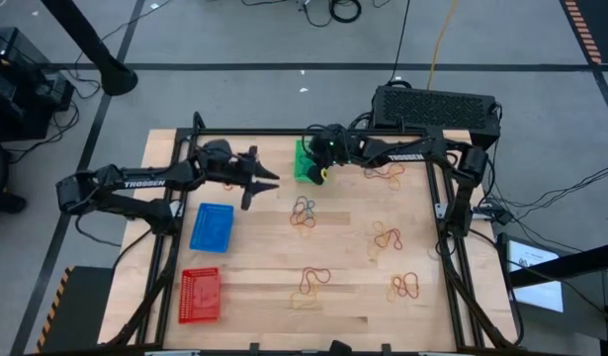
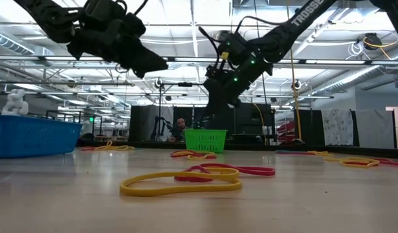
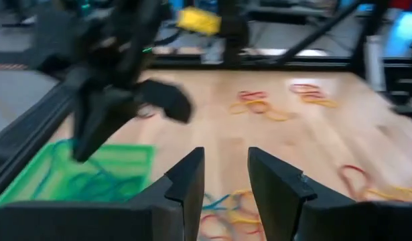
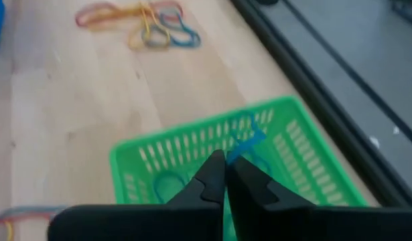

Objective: Sort rubber bands into baskets
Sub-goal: Put the blue rubber band into the green bin

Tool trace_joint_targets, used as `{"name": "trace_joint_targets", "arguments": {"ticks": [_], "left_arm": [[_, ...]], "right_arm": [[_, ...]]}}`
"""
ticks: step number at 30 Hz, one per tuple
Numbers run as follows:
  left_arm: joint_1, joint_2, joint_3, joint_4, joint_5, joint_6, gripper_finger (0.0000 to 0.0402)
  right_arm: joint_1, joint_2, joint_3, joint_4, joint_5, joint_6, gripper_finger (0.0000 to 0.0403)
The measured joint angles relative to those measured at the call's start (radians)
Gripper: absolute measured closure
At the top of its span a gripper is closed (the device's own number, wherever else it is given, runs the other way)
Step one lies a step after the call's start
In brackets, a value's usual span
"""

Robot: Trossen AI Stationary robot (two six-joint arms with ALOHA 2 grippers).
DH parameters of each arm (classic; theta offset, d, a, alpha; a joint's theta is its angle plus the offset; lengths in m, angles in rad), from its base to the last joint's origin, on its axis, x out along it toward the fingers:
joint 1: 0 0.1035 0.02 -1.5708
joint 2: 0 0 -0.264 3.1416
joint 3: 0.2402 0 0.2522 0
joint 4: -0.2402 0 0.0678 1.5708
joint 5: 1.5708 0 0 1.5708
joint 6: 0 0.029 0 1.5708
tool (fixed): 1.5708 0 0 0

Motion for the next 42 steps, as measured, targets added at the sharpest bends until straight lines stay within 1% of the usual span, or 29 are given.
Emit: {"name": "trace_joint_targets", "arguments": {"ticks": [3, 8, 12, 15, 18, 20, 23, 27, 31, 35, 38, 42], "left_arm": [[-0.033, 0.000, 0.000, 0.034, 0.043, 0.024, 0.0278], [-0.073, 0.003, 0.000, 0.034, 0.047, 0.071, 0.0278], [-0.084, 0.024, 0.000, 0.037, 0.047, 0.083, 0.0278], [-0.084, 0.041, 0.000, 0.051, 0.045, 0.083, 0.0278], [-0.084, 0.060, 0.000, 0.063, 0.045, 0.081, 0.0278], [-0.084, 0.068, 0.000, 0.072, 0.045, 0.077, 0.0278], [-0.084, 0.079, 0.001, 0.069, 0.042, 0.076, 0.0278], [-0.084, 0.089, 0.001, 0.070, 0.042, 0.070, 0.0278], [-0.084, 0.095, 0.001, 0.068, 0.042, 0.026, 0.0278], [-0.085, 0.095, 0.001, 0.064, 0.042, 0.005, 0.0278], [-0.084, 0.095, 0.001, 0.061, 0.040, -0.021, 0.0278], [-0.091, 0.095, 0.001, 0.059, 0.031, -0.030, 0.0278]], "right_arm": [[-0.003, 0.000, 0.000, -0.041, 0.001, 0.001, 0.0388], [-0.011, -0.010, 0.000, -0.062, 0.005, 0.021, 0.0370], [-0.014, -0.014, 0.000, -0.082, 0.003, 0.025, 0.0349], [-0.015, -0.020, 0.000, -0.118, 0.005, -0.007, 0.0332], [-0.017, -0.058, 0.000, -0.153, 0.007, -0.052, 0.0318], [-0.023, -0.101, 0.000, -0.204, 0.008, -0.085, 0.0312], [-0.047, -0.157, 0.000, -0.309, 0.008, -0.089, 0.0309], [-0.116, -0.208, 0.000, -0.429, -0.003, -0.124, 0.0316], [-0.216, -0.211, 0.000, -0.518, 0.000, -0.009, 0.0325], [-0.293, -0.186, -0.048, -0.510, 0.013, 0.186, 0.0331], [-0.319, -0.165, -0.105, -0.500, 0.012, 0.269, 0.0336], [-0.321, -0.166, -0.182, -0.463, 0.009, 0.321, 0.0339]]}}
